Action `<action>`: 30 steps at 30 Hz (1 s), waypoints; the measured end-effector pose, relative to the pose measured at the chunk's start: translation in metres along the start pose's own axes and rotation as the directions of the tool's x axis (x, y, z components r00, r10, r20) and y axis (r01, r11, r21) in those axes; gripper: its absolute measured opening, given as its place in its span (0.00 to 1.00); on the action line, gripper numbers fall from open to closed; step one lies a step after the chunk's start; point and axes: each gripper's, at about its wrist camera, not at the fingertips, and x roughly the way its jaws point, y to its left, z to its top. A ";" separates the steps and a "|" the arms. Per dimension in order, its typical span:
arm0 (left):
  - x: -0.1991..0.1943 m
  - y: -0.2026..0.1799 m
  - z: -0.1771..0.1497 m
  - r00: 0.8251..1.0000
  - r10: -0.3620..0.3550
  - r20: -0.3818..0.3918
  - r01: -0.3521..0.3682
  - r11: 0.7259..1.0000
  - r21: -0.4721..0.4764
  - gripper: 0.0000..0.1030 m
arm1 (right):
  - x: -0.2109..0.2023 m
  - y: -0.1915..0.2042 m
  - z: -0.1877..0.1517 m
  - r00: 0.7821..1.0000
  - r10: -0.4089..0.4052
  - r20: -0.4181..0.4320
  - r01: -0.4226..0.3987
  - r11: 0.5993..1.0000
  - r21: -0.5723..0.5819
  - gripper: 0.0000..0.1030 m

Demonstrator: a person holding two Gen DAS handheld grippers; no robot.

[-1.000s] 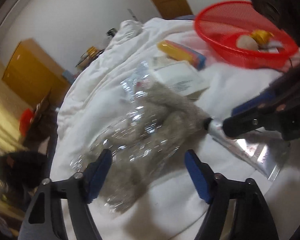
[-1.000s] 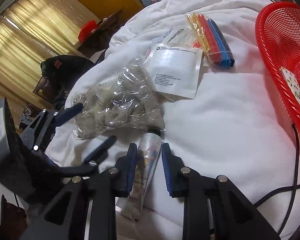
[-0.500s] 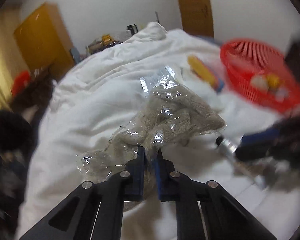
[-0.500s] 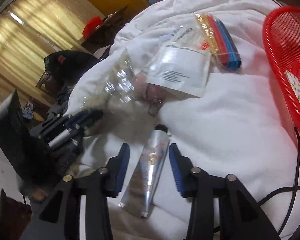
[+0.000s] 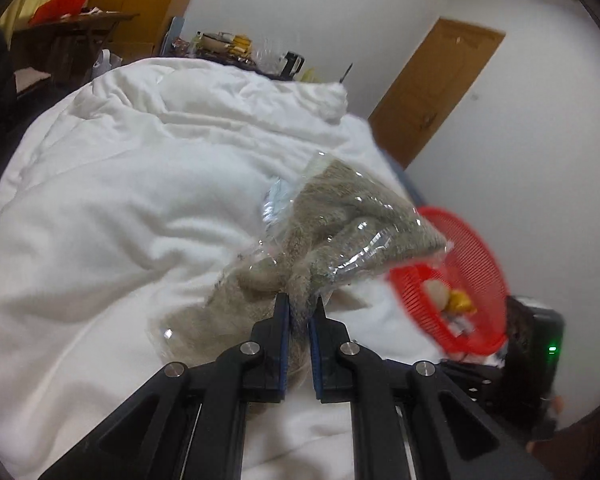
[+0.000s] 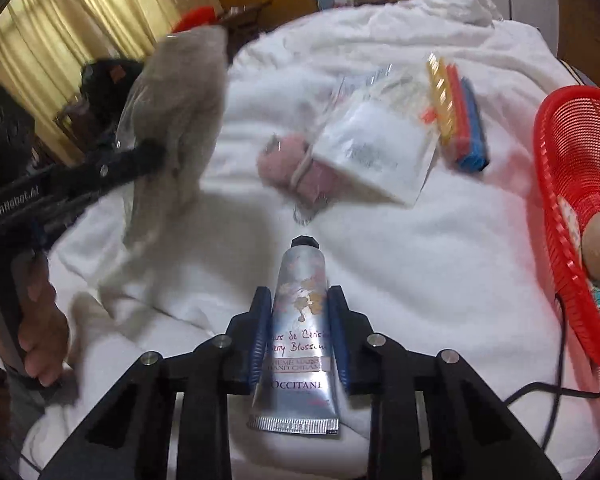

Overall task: Organize soft objects
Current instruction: 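Carry the lotion tube and fluff bag into the red basket and open both tools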

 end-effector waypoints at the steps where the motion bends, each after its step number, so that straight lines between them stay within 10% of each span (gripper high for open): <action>1: -0.004 -0.004 0.002 1.000 -0.021 0.014 0.021 1.000 -0.010 0.08 | -0.009 -0.004 0.003 0.999 0.006 0.032 -0.006 1.000 0.011 0.27; 7: -0.019 -0.043 0.016 0.995 -0.092 0.034 0.093 0.995 -0.021 0.08 | -0.058 -0.027 0.020 0.989 0.040 0.140 -0.048 0.997 0.057 0.27; 15: 0.030 -0.128 0.046 0.976 -0.158 -0.150 0.146 0.985 -0.088 0.07 | -0.146 -0.107 0.028 0.962 -0.059 0.266 0.015 0.987 0.162 0.27; 23: 0.123 -0.213 0.039 0.958 -0.099 -0.270 0.096 0.995 -0.026 0.07 | -0.150 -0.234 0.003 0.965 -0.192 0.178 0.106 0.908 0.406 0.27; 30: 0.191 -0.233 0.019 0.950 -0.074 -0.304 0.057 0.996 -0.066 0.07 | -0.118 -0.257 -0.006 0.964 -0.263 0.042 0.219 0.873 0.436 0.27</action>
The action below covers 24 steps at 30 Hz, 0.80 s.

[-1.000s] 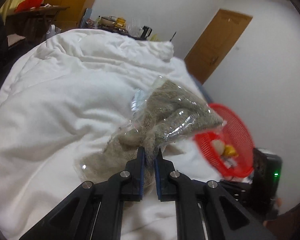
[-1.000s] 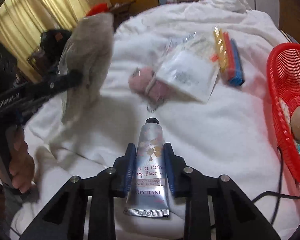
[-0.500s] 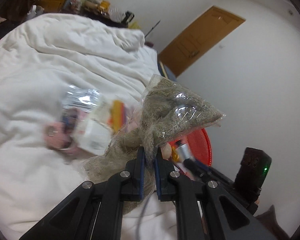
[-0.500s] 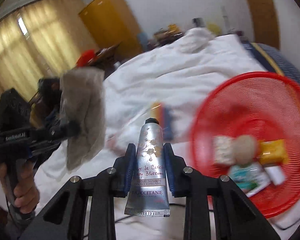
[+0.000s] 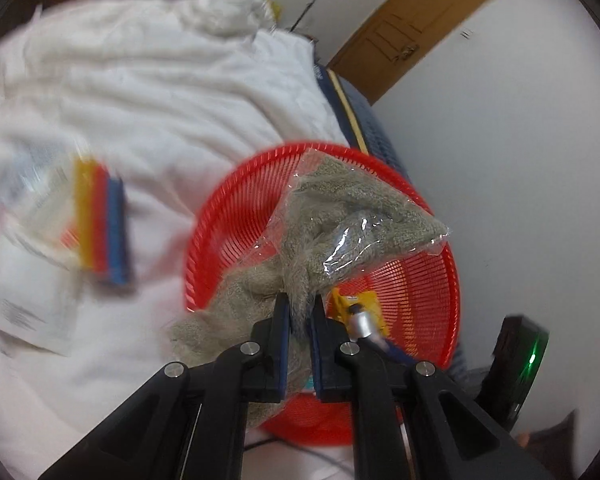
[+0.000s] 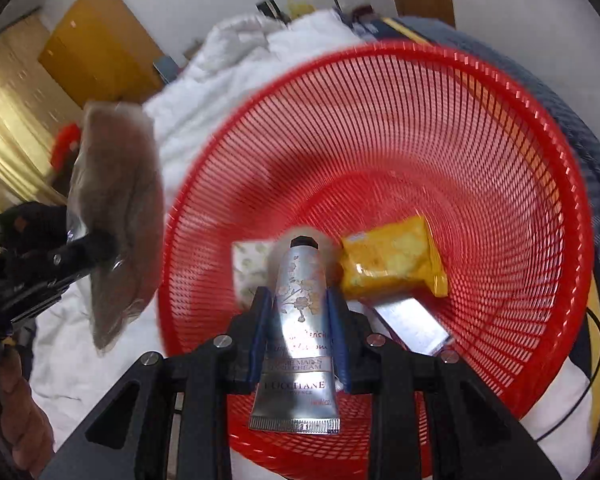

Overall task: Organize soft objects
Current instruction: 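Carry the lotion tube and fluff bag into the red basket and open both tools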

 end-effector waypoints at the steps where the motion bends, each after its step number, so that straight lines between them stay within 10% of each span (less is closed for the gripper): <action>1: 0.009 0.002 -0.002 1.000 -0.005 -0.018 0.005 1.000 -0.015 0.07 | 0.005 0.001 -0.001 1.000 -0.017 -0.023 0.017 1.000 -0.009 0.27; 24: 0.065 0.004 0.000 0.999 -0.006 -0.041 0.001 0.992 -0.127 0.07 | 0.019 0.003 -0.008 0.989 -0.115 -0.088 0.107 0.990 -0.088 0.27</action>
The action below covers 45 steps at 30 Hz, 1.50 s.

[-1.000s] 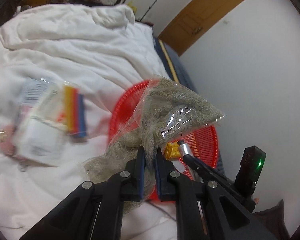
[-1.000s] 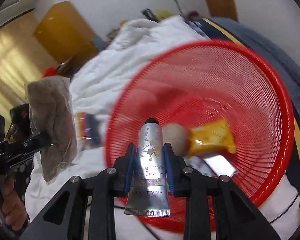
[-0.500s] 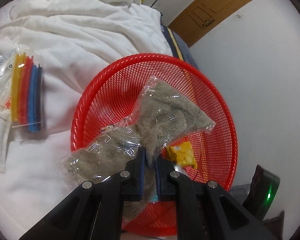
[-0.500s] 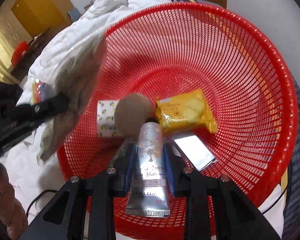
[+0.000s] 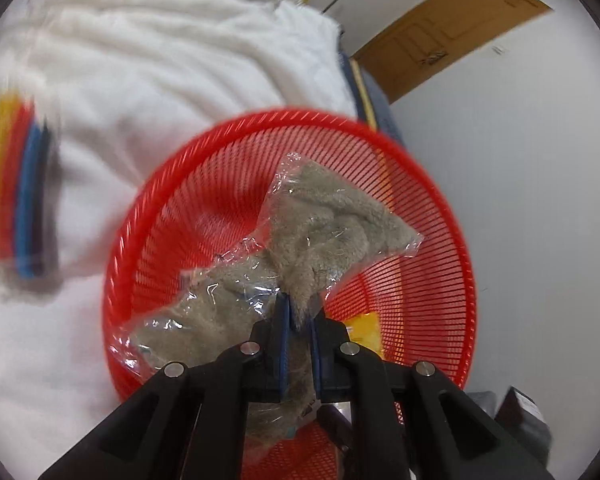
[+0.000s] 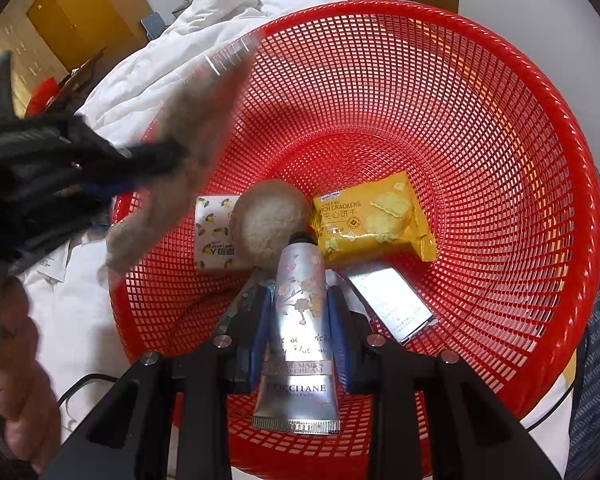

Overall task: Organize soft objects
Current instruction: 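Carry the lotion tube and fluff bag into the red basket and open both tools, then return both tools to the remaining items on the duvet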

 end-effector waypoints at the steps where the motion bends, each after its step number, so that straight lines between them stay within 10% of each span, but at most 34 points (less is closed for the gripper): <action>1: 0.004 0.001 -0.002 1.000 0.006 -0.015 -0.006 1.000 0.004 0.07 | 0.000 -0.001 0.000 1.000 0.001 0.000 -0.001 1.000 0.000 0.27; 11: 0.031 0.034 -0.004 0.988 -0.007 -0.152 -0.004 0.997 -0.073 0.11 | 0.009 0.004 -0.002 1.000 -0.020 -0.019 0.019 1.000 -0.025 0.27; 17: 0.008 0.030 -0.004 0.976 -0.124 -0.181 0.104 0.988 -0.112 0.64 | 0.013 0.010 -0.003 0.999 -0.013 -0.030 0.012 0.999 -0.038 0.35; 23: -0.047 0.008 -0.007 0.976 -0.117 -0.186 0.122 0.992 0.016 0.65 | -0.005 0.015 -0.001 0.999 0.050 0.011 -0.050 0.998 -0.034 0.37; 32: -0.202 0.057 -0.023 0.988 0.003 0.154 -0.049 0.954 0.296 0.86 | -0.077 0.096 -0.023 0.949 0.222 0.223 -0.177 0.963 -0.204 0.53; 40: -0.243 0.205 -0.021 0.883 0.233 0.407 -0.280 0.958 0.060 0.88 | -0.058 0.192 -0.056 0.915 0.366 0.169 -0.282 0.881 -0.379 0.64; 45: -0.227 0.259 -0.021 0.890 0.207 0.407 -0.164 0.977 -0.138 0.88 | -0.034 0.209 -0.066 0.938 0.313 0.149 -0.240 0.896 -0.374 0.64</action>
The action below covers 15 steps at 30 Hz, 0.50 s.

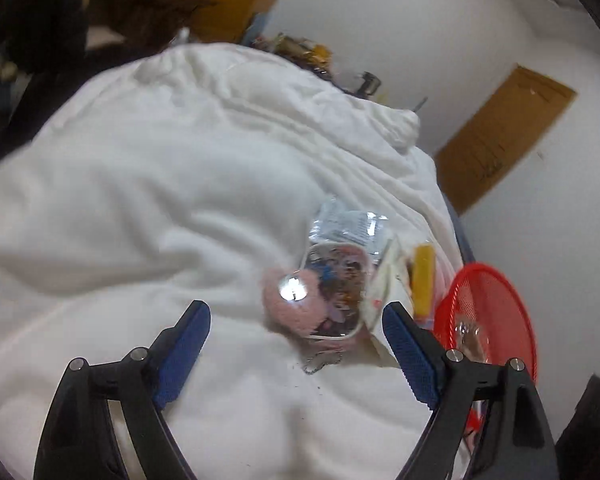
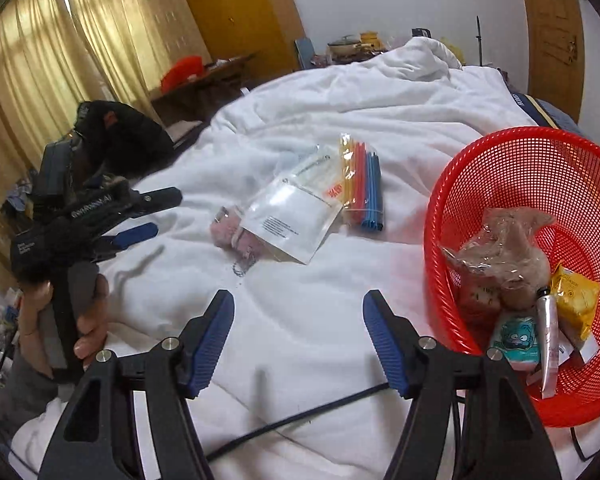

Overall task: Organize soft objects
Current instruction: 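Return both tools to the remaining items on the duvet, then grasp the bag of coloured straws with the right tool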

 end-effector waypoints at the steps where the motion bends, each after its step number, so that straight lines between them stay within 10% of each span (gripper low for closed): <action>1: 0.000 0.003 -0.001 1.000 0.006 0.003 -0.006 1.000 -0.002 0.88 | 0.002 0.002 0.002 1.000 -0.004 -0.010 0.004 1.000 -0.015 0.64; 15: 0.003 0.011 -0.015 0.994 -0.111 0.000 0.110 0.992 -0.055 0.88 | 0.071 -0.034 0.091 0.967 -0.178 -0.183 0.207 0.966 0.153 0.64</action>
